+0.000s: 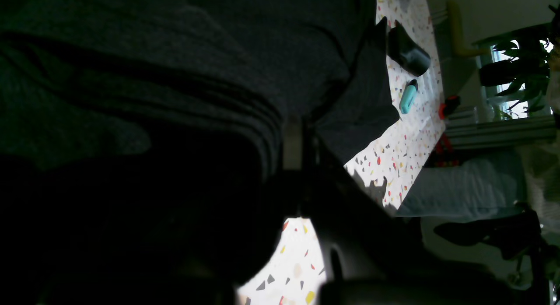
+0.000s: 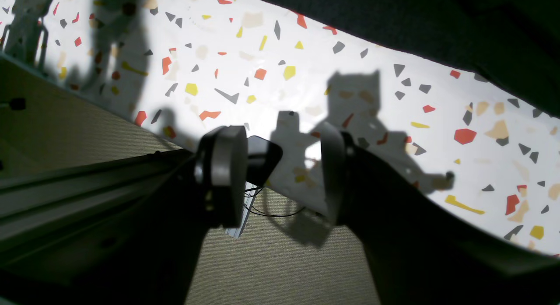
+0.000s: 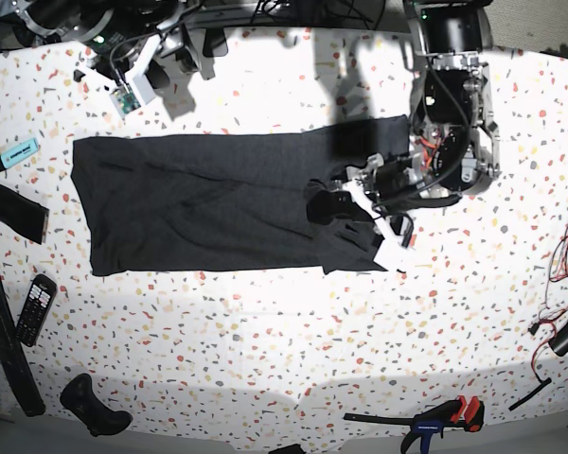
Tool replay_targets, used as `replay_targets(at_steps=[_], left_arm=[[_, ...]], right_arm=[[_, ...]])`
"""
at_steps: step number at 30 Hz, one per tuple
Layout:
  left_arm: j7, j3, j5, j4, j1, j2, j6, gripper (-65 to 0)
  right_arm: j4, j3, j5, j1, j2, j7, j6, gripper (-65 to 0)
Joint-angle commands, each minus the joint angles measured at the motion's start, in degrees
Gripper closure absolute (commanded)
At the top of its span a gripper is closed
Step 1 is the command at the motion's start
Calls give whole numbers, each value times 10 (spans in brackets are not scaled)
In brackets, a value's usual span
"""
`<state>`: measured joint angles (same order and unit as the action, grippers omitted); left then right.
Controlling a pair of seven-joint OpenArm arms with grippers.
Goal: Fold the T-shirt properly
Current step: 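Lift the strip's end with the left gripper and fold it toward the other end, then drag the folded end further along the strip with the left gripper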
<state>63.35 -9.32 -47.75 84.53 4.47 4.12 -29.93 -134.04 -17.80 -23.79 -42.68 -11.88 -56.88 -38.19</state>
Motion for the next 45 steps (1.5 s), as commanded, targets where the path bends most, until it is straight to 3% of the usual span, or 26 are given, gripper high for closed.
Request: replay_targets(at_steps=[1, 2, 4, 6, 8, 12, 16, 21, 24, 30, 37, 39, 43, 45], left_arm=[[-9, 1, -18, 10, 11, 2, -9, 0], [-10, 1, -18, 10, 11, 2, -26, -13], [-14, 11, -27, 10, 11, 11, -41, -215], [-13, 36, -55, 10, 11, 21, -41, -372], [-13, 77, -77, 10, 11, 30, -41, -423], [-13, 179, -78, 10, 19, 44, -42, -423], [3, 234, -15, 10, 50, 43, -42, -423], [98, 216, 4, 11, 110, 42, -41, -423], [93, 194, 4, 11, 142, 27, -41, -423], [86, 136, 5, 11, 176, -38, -41, -423], [86, 101, 4, 11, 133, -112, -40, -423], [65, 101, 5, 10, 109, -120, -42, -423], [-43, 101, 39, 10, 60, -117, -41, -424], [-65, 103, 41, 10, 44, -115, -41, -424]], right_arm=[[-10, -2, -7, -2, -3, 7, -4, -267], [-10, -2, -7, -2, -3, 7, -4, -267], [-10, -2, -7, -2, -3, 7, -4, -267], [-10, -2, -7, -2, -3, 7, -4, -267], [-10, -2, -7, -2, -3, 7, -4, -267], [-10, -2, -7, -2, -3, 7, -4, -267], [-10, -2, -7, -2, -3, 7, -4, -267], [-10, -2, -7, -2, -3, 7, -4, -267], [-10, -2, -7, -2, -3, 7, -4, -267], [-10, -2, -7, -2, -3, 7, -4, -267], [-10, -2, -7, -2, -3, 7, -4, -267], [-10, -2, -7, -2, -3, 7, -4, -267], [-10, -2, -7, -2, -3, 7, -4, -267], [-10, -2, -7, -2, -3, 7, -4, -267]])
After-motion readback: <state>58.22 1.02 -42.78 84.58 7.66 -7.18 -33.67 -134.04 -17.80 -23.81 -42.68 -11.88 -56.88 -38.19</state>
